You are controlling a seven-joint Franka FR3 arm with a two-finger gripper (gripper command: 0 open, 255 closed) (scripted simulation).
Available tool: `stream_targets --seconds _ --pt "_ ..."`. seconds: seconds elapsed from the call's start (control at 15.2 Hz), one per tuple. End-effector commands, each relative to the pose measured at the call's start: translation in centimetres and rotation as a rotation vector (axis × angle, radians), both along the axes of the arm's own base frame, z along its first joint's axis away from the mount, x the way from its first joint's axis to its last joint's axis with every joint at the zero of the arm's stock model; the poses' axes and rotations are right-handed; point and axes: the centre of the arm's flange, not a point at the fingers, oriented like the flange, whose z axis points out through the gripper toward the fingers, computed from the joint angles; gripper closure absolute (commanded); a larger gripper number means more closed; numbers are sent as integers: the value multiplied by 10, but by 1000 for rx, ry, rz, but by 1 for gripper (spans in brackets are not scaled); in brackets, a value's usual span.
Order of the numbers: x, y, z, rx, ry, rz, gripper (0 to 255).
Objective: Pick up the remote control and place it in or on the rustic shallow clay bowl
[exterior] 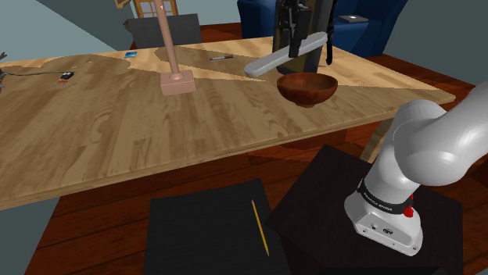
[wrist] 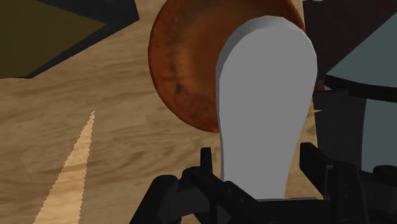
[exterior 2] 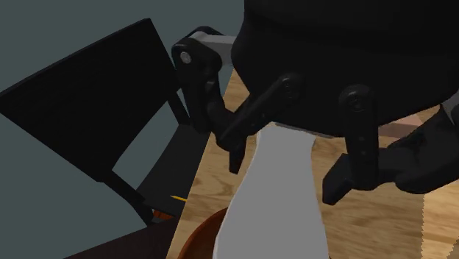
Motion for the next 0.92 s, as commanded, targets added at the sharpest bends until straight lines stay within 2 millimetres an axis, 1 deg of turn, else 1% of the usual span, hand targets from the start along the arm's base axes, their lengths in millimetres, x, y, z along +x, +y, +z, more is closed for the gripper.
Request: stream_targets --seconds 0.0,0.2,0.26,0.86 --pt "-15 -25 -1 1 0 1 255" --pt "-36 -58 -1 1 0 1 255" --pt "-46 -73 0 1 0 1 255" --pt "-46 -73 -48 1 0 1 255"
